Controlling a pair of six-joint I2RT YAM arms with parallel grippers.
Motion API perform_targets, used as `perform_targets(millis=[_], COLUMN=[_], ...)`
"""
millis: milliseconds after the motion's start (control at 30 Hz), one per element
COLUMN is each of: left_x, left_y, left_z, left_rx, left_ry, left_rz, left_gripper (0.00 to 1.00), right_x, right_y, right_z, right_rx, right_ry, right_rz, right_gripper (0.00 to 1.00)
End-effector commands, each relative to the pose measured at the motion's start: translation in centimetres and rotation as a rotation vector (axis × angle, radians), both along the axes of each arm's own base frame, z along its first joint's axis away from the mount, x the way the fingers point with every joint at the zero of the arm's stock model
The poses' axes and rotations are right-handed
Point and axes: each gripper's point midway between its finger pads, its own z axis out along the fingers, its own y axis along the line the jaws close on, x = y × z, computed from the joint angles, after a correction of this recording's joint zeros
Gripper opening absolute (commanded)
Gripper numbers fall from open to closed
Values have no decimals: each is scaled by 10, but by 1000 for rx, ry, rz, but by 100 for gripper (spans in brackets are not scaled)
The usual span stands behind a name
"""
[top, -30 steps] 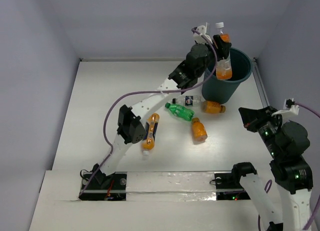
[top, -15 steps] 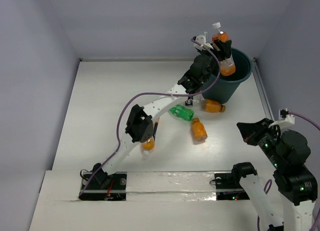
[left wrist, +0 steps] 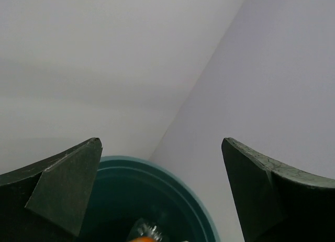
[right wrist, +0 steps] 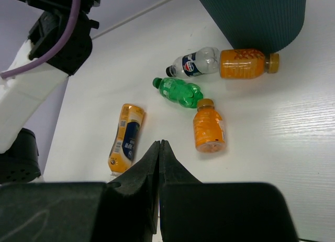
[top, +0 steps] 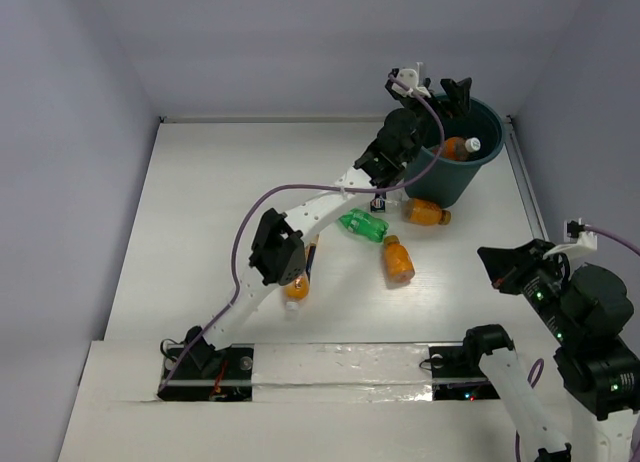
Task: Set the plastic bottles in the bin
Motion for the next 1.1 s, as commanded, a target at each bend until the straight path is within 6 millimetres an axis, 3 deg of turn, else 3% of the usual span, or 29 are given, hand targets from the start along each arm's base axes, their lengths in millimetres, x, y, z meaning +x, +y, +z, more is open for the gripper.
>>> perform_targets(millis=[0, 33, 100, 133, 200, 233, 267, 300, 333, 433, 467, 533, 567, 600, 700, 733, 800, 833, 900, 933, 1033, 1067], left_x=[-52, -59, -77, -84, -105, -111, -125, -132, -150, -174, -192, -204, -218, -226, -234, -233, -226, -223, -215, -212, -201, -197], left_y=[45, 56, 65, 72, 92, 103, 125, 138, 162, 204, 229, 255, 274, 278, 297, 300, 307, 309, 310, 307, 302, 299], left_z=[122, 137, 137, 135, 109, 95, 61, 42, -1, -70, -116, -156, -188, -201, -231, -238, -252, -259, -275, -287, -296, -306], left_rx=[-74, -57, 32, 61, 164, 194, 245, 266, 348, 391, 479, 495, 547, 558, 593, 614, 620, 633, 674, 708, 759, 782], left_ry=[-151, -167, -131, -112, -22, 23, 123, 180, 277, 493, 601, 735, 814, 855, 942, 955, 1000, 1015, 1044, 1062, 1065, 1080], left_rz=[-9, 5, -23, -31, -44, -43, -49, -38, -41, -20, -5, 21, 34, 2, 15, 13, 8, 7, -19, -27, -37, -35], left_gripper=[99, 98, 92, 75, 56, 34, 27, 23, 16, 8, 6, 6, 7, 11, 43, 60, 70, 77, 79, 80, 83, 83], right_x=[3, 5, 8, 9, 15, 18, 21, 27, 31, 47, 54, 65, 70, 73, 81, 84, 84, 85, 83, 83, 79, 77], right_y=[1, 0, -1, 0, 2, 5, 7, 11, 14, 21, 22, 28, 30, 32, 35, 36, 36, 37, 38, 39, 39, 38], right_z=[17, 18, 20, 20, 21, 20, 23, 17, 19, 8, 10, 2, 3, 3, 1, 0, 0, 0, 0, 0, -2, -2], right_rx=[-14, -17, -21, -23, -19, -13, -7, -6, 5, 16, 18, 22, 27, 30, 25, 16, 11, 10, 8, 9, 7, 5], right_ry=[-57, -62, -77, -78, -82, -79, -90, -72, -81, -48, -62, -34, -41, -40, -34, -29, -30, -30, -31, -31, -32, -31], right_rz=[11, 5, 0, 3, 12, 22, 29, 45, 57, 73, 75, 95, 102, 108, 118, 123, 127, 130, 142, 146, 151, 152], right_gripper=[3, 2, 1, 1, 1, 1, 1, 1, 1, 1, 1, 1, 1, 1, 1, 3, 6, 14, 27, 39, 55, 56])
